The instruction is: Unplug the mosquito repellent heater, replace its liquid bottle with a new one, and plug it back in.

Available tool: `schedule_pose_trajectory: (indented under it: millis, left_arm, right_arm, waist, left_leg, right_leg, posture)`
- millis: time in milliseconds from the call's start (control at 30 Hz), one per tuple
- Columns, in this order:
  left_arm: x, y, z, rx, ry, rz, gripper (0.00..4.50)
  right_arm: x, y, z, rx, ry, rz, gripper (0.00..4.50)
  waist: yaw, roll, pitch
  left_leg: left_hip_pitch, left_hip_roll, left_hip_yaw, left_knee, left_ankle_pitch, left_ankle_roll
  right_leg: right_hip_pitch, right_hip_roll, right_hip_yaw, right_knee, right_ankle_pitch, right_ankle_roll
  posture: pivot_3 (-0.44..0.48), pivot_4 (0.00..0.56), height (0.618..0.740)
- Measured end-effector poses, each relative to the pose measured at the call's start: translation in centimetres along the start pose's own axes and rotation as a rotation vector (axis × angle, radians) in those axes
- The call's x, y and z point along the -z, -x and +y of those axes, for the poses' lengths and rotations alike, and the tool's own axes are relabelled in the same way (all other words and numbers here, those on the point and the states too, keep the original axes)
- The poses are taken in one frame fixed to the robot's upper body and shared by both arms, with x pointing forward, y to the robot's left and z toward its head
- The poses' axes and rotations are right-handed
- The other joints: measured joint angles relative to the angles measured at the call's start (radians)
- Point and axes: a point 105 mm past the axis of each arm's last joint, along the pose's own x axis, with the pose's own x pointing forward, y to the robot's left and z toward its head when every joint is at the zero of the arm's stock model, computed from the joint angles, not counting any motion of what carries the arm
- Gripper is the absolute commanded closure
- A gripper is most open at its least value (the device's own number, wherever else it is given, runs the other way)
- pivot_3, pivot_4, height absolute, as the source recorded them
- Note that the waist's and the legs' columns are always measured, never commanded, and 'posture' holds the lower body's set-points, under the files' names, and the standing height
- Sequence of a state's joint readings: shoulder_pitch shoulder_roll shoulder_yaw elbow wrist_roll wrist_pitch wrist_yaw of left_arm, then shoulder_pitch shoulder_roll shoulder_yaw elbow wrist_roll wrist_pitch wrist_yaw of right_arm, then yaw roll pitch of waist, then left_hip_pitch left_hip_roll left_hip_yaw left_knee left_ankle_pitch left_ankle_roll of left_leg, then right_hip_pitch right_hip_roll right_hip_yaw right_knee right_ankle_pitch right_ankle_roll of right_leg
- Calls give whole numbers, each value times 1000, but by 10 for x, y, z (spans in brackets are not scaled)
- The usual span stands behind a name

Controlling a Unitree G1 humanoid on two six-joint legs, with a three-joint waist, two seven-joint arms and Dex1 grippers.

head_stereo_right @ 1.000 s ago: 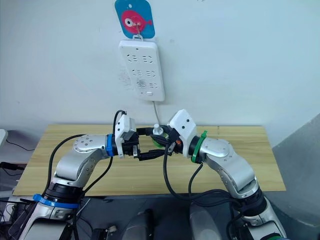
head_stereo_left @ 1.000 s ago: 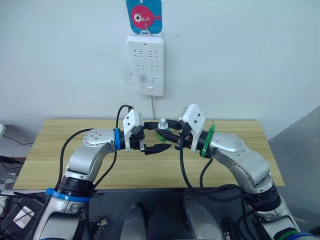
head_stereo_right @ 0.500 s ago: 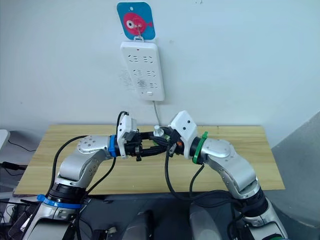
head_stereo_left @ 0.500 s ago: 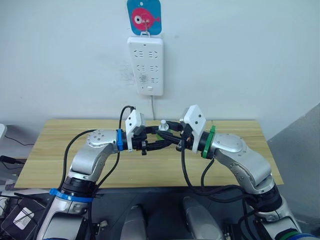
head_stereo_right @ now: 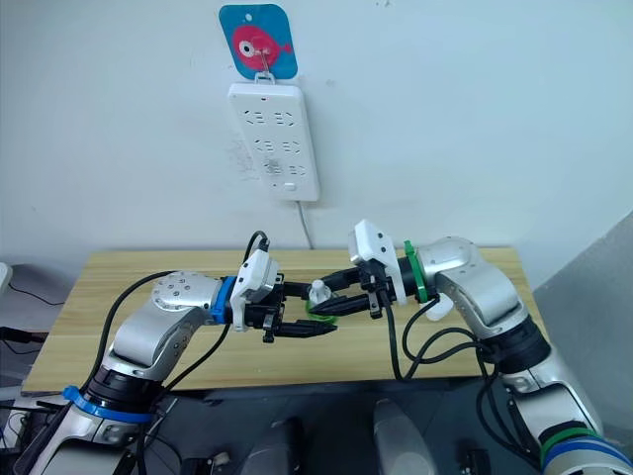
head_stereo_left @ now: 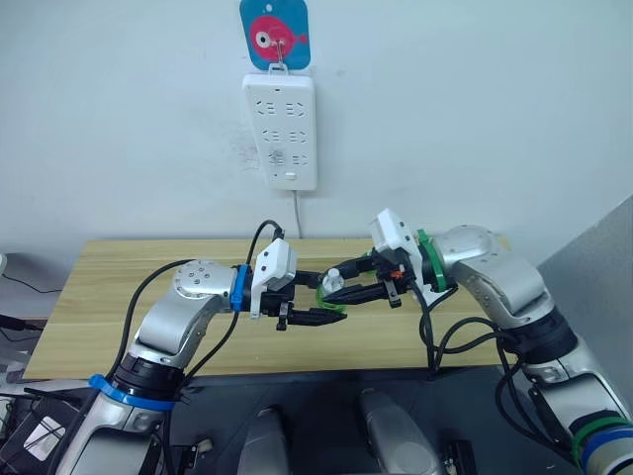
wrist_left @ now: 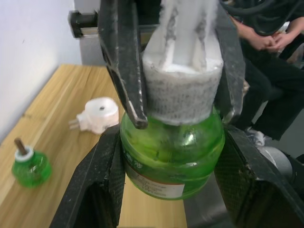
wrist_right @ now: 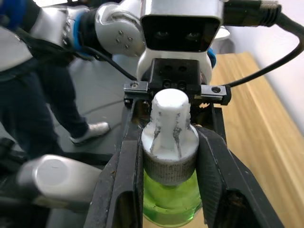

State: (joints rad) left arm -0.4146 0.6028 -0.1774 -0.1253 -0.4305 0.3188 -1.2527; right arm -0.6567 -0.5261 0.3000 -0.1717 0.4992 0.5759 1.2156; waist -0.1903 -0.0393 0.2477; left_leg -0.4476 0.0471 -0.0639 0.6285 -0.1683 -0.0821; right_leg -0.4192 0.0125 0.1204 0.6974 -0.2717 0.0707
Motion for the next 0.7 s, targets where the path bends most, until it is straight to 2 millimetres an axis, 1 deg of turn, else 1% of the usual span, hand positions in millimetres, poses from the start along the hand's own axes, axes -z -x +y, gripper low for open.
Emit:
schedule_pose_trajectory:
  millis: [100,167,233,300,400,467,533,600,700]
  left_arm:
    - [3,5,2,-43,10,2,2244]
    - [5,6,3,-58,17,0,2244]
    - [6,5,5,-88,9,-5,2244]
    - [8,4,10,-131,5,-19,2244]
    - [8,2,13,-162,-1,-35,2244]
    - [7,1,14,-166,-3,-40,2244]
    - [8,-1,14,-162,-3,-39,2244]
    - [8,-2,14,-153,-2,-39,2244]
    - [5,-5,12,-127,-12,-40,2244]
  right_arm:
    - [4,14,1,87,-10,5,829]
    - [2,20,0,164,7,-6,159]
    - [-1,26,0,278,30,-29,113]
    - [-3,26,3,404,31,-79,113]
    - [-5,13,11,516,24,-125,113]
    - [-8,2,19,529,32,-133,113]
    - [-8,-5,21,539,41,-128,113]
    - [-8,-10,16,566,45,-129,113]
    - [-7,-13,0,614,53,-128,113]
  waist:
    - [-3,0,0]
    - [-3,0,0]
    - [-3,0,0]
    - [-3,0,-1]
    - [-5,1,-1]
    - [-8,1,-1]
    - [-8,1,-1]
    - [-11,0,-3]
    - [-14,1,-6]
  left_leg:
    - [0,0,0,0,0,0]
    - [0,0,1,0,0,0]
    - [0,0,1,0,0,0]
    - [0,0,0,0,0,0]
    - [0,0,2,0,0,0]
    - [0,0,2,0,0,0]
    - [1,0,2,0,0,0]
    - [0,0,2,0,0,0]
    - [0,0,2,0,0,0]
  right_leg:
    - [0,0,0,0,-1,1]
    - [0,0,1,0,-1,2]
    - [0,0,1,0,-1,2]
    - [-1,0,1,0,-1,2]
    - [-1,0,2,0,-1,2]
    - [-1,0,2,0,-1,2]
    - [-1,0,2,0,-1,2]
    - [-1,0,2,0,-1,2]
    - [-1,0,2,0,-1,2]
  posture:
    - [-208,178,733]
    - [-213,177,733]
    - [-220,178,733]
    - [-233,179,733]
    - [-247,179,733]
    - [-255,179,733]
    - [-260,173,733]
    - [-261,172,733]
    - [-254,168,733]
